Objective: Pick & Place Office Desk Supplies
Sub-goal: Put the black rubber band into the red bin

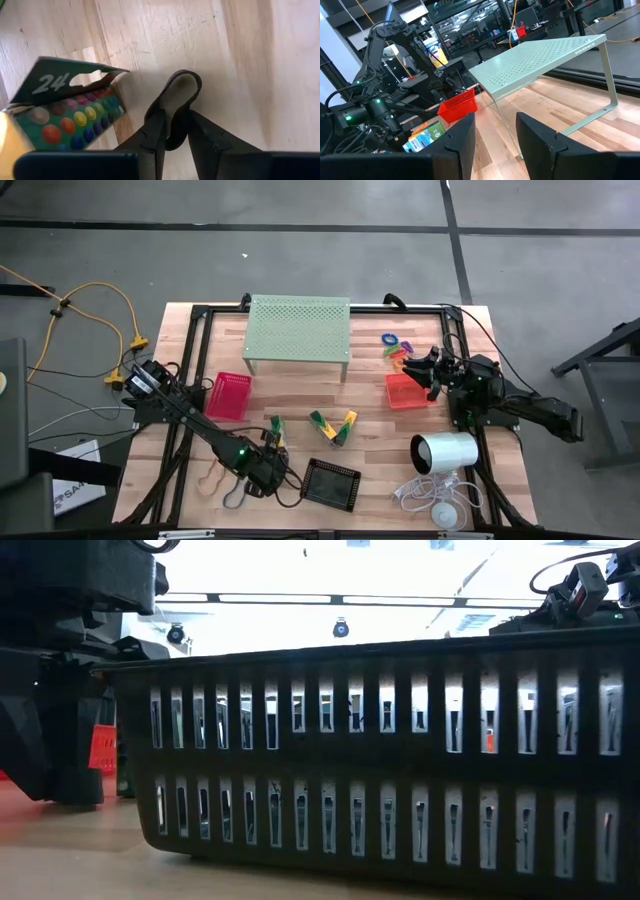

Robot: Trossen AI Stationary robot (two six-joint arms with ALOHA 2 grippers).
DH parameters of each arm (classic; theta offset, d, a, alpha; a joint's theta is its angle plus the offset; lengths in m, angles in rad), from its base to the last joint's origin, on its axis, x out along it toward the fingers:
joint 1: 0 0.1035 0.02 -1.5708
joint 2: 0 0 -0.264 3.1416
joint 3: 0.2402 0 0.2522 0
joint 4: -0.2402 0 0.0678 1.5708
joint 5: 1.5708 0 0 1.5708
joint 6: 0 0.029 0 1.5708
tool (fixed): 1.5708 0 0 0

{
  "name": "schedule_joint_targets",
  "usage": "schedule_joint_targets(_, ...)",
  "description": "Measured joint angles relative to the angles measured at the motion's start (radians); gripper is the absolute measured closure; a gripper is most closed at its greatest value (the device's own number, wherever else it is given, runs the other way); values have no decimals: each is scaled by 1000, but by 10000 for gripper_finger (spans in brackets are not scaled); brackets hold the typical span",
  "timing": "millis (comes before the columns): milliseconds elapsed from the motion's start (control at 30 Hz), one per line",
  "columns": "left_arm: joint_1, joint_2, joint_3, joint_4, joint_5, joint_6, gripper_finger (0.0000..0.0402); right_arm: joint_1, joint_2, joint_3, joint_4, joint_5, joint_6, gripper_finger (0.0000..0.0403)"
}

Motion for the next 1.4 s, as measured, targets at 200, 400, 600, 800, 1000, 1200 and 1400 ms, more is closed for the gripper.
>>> schedule_joint_targets(200, 0, 0, 0, 0, 0, 0, 385, 0, 0, 0, 0, 0, 0, 272)
schedule_joint_targets(400, 0, 0, 0, 0, 4, 0, 399, 0, 0, 0, 0, 0, 0, 272)
schedule_joint_targets(600, -12, 0, 6, -4, 8, 0, 400, 0, 0, 0, 0, 0, 0, 272)
schedule_joint_targets(800, -49, -41, 70, -127, 13, -30, 400, 0, 0, 0, 0, 0, 0, 272)
schedule_joint_targets(1000, -98, -142, 124, -267, 11, -134, 400, 0, 0, 0, 0, 0, 0, 272)
schedule_joint_targets(1200, -121, -169, 124, -305, 6, -247, 400, 0, 0, 0, 0, 0, 0, 272)
schedule_joint_targets(1400, -121, -175, 124, -363, -9, -359, 401, 0, 0, 0, 0, 0, 0, 272)
